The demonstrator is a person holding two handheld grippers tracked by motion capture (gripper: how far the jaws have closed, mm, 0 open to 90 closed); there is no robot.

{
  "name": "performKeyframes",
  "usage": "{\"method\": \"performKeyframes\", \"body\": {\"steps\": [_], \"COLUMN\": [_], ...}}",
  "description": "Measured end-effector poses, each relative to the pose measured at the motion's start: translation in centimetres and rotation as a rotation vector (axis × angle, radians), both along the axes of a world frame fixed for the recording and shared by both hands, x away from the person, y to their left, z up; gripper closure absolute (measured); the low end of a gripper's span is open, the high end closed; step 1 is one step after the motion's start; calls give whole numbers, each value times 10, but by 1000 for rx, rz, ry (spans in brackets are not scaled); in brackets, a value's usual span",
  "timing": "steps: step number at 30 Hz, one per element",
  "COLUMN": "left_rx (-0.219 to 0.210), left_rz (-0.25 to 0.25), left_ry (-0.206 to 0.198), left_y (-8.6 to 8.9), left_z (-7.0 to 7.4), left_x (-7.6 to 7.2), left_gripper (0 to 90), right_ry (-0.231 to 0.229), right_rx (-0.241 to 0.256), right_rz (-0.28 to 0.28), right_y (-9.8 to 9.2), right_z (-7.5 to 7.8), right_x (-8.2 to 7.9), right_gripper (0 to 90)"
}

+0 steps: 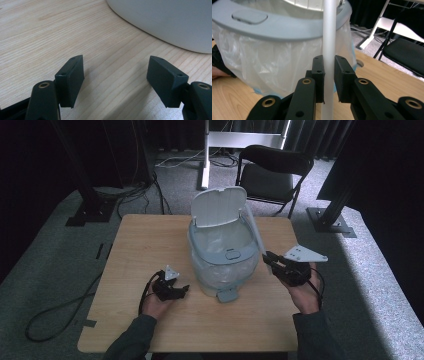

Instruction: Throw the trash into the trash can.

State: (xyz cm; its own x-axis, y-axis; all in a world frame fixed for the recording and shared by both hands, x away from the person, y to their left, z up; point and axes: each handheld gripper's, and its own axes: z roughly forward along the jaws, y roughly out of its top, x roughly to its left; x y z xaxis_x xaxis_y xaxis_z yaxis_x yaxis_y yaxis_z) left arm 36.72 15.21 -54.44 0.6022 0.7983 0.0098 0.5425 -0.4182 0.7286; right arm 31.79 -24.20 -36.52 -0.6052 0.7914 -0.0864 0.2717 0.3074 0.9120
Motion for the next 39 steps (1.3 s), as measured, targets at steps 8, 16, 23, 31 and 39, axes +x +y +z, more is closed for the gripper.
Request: {"method": "performKeyframes", "body": {"steps": [8,16,23,31,39], "left_rx": [0,1,0,0,0], "left_rz": [0,-1,0,0,0], "left_ry": [0,1,0,0,0], "left_y": [0,0,0,0,0], "left_z": [0,0,0,0,0], "left_x": [0,0,0,0,0], "left_gripper": [302,302,302,302,302], "right_ry": [-29,-43,-57,-66,-75], "right_rx": [6,6,1,0,11], "right_rz": [-5,-2,-4,-4,1], "right_y": [0,5,5,6,11], "right_z": [12,21,30,41,49], "right_x": [3,9,11,15,20], "right_gripper": [788,788,788,788,788]}}
